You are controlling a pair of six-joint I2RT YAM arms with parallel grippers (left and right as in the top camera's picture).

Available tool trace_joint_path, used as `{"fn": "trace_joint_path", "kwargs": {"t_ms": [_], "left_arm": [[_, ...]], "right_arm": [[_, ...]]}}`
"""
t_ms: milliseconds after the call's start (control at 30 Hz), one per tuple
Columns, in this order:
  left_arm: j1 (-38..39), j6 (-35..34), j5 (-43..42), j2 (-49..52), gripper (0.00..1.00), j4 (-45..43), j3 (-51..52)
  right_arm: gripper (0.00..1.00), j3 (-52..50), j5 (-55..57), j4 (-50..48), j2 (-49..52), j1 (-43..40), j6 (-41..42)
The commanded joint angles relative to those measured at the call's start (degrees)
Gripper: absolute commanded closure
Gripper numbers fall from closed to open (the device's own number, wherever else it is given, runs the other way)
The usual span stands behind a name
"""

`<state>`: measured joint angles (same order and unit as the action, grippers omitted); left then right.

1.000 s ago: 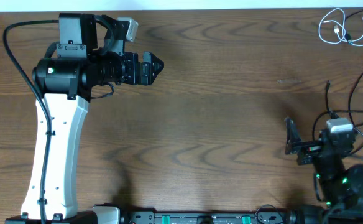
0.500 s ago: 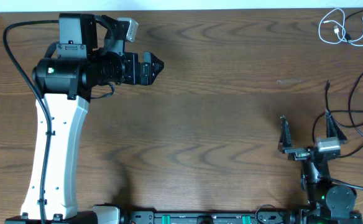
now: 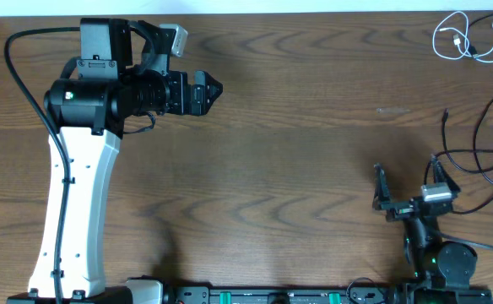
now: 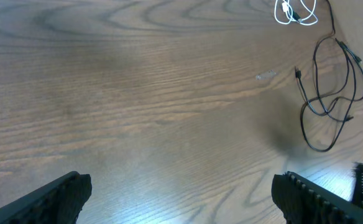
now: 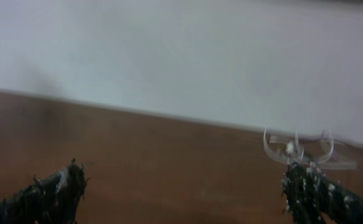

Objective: Untangle cables

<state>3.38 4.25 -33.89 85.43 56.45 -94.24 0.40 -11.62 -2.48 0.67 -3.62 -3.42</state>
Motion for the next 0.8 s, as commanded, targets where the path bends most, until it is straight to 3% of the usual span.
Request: {"fn": "trace_joint_path", "kwargs": {"t_ms": [0, 767], "left_arm": [[-0.2, -0.48, 0.33, 0.42, 0.02, 0.07, -0.59], [-0.2, -0.48, 0.31, 0.42, 0.02, 0.07, -0.59]], "right_arm": [[0.01, -0.09, -0.09, 6.34, -0.39, 0.28, -0.07], [0.01, -0.09, 0.55, 5.9, -0.28, 0.28, -0.07]]}}
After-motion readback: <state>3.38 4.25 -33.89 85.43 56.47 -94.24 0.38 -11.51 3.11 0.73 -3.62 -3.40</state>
